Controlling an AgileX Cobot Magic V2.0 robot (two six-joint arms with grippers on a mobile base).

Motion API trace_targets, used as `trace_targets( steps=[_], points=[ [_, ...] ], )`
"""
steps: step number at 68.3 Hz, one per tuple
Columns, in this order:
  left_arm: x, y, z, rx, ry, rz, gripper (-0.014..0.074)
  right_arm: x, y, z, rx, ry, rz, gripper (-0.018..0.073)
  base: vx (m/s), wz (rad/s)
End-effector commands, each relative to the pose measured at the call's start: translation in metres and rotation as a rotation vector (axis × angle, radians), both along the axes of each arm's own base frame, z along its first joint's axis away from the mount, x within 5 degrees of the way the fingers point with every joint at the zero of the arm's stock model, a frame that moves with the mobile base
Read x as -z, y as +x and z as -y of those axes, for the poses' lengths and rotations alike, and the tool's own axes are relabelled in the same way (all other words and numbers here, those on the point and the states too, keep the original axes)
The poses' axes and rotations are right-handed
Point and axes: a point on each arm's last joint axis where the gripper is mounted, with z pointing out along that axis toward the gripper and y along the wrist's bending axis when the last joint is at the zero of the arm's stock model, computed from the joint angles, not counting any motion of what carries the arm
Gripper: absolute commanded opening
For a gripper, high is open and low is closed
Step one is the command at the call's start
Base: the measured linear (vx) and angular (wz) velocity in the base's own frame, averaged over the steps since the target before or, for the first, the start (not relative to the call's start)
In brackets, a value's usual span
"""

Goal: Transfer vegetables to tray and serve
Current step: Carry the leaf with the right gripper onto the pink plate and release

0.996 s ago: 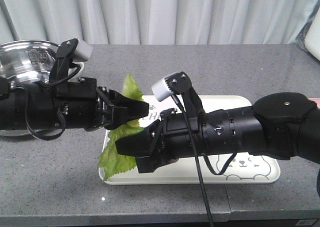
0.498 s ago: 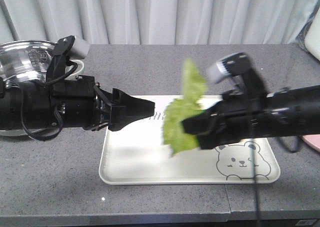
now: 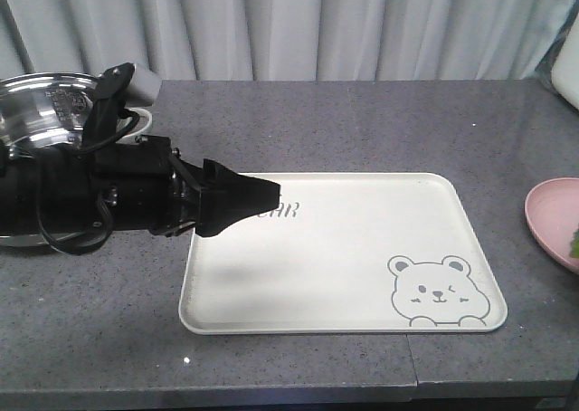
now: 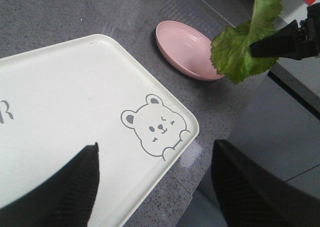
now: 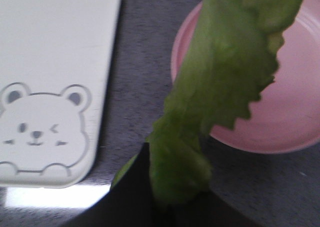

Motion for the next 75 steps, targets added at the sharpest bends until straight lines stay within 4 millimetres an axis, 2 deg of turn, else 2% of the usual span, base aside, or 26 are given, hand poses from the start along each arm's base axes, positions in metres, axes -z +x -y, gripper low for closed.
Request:
trace_targets(
  steps=[1,12,21,30,44,54,68,75],
  points=[
    [-0.019,-0.004,0.0,-0.011,-0.065,0.035,0.047,-0.018,-0.004,0.018,0.11,-0.078,0.088,-0.0004,0.0,0.0],
    [-0.019,-0.004,0.0,-0.011,-0.065,0.034,0.047,-0.009,0.001,0.033,0.17,-0.145,0.031,-0.0004,0.0,0.0],
    [-0.019,-0.004,0.0,-0.011,-0.065,0.034,0.047,0.008,0.014,0.04,0.171,-0.152,-0.038,-0.0001,0.0,0.0],
    [-0.019,-0.004,0.0,-0.011,-0.065,0.034,0.047,0.019,0.034,0.049,0.166,-0.165,-0.077,0.0002,0.0,0.0],
    [-0.019,-0.004,0.0,-0.011,-0.065,0.034,0.047,0.016,0.066,0.066,0.159,-0.213,-0.133,0.0008,0.0,0.0],
    [-0.019,-0.004,0.0,-0.011,-0.064,0.035,0.047,0.022,0.085,0.076,0.155,-0.238,-0.213,0.0012,0.0,0.0],
    [-0.019,-0.004,0.0,-0.011,-0.064,0.035,0.047,0.036,0.104,0.083,0.144,-0.226,-0.285,0.0021,0.0,0.0],
    [-0.019,-0.004,0.0,-0.012,-0.064,0.035,0.047,0.044,0.11,0.085,0.139,-0.213,-0.3,0.0064,0.0,0.0]
  ],
)
